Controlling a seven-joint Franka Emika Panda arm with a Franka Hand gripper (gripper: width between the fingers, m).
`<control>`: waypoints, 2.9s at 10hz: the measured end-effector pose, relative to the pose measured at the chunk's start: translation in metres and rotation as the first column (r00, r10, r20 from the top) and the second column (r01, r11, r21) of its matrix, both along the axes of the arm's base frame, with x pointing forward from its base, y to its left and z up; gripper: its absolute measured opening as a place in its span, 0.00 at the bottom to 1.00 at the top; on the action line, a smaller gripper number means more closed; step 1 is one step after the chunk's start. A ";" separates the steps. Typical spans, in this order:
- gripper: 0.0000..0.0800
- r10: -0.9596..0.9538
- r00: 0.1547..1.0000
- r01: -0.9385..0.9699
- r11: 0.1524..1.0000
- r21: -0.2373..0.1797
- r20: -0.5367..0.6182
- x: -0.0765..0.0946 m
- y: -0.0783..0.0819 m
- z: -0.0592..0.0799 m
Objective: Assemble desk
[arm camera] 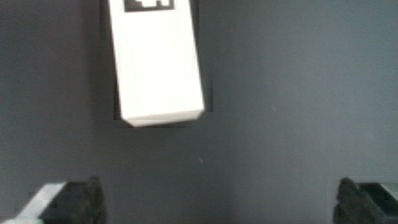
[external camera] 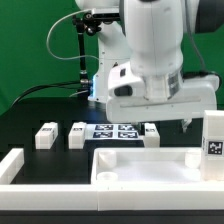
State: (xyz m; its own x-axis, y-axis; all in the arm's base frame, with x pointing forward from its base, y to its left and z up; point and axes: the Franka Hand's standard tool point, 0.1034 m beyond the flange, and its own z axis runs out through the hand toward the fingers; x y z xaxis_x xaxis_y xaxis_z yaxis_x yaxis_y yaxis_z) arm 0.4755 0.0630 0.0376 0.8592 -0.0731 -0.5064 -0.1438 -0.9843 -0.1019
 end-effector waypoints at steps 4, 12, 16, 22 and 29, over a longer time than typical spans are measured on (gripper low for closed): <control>0.81 0.095 0.934 -0.111 0.994 -0.025 -0.345 -0.026 -0.003 -0.017; 0.81 0.088 0.913 -0.105 0.994 -0.023 -0.399 -0.043 -0.007 -0.027; 0.36 0.086 0.912 -0.104 0.994 -0.023 -0.401 -0.044 -0.008 -0.028; 0.36 0.082 0.909 -0.098 0.995 -0.019 -0.408 -0.043 -0.009 -0.024; 0.36 0.001 0.987 -0.007 0.999 -0.035 -0.158 0.012 -0.058 0.046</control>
Offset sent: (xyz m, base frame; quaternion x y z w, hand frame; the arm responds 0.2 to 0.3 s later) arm -0.0152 -0.0084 -0.0083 -0.0552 -0.1579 -0.0226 0.9856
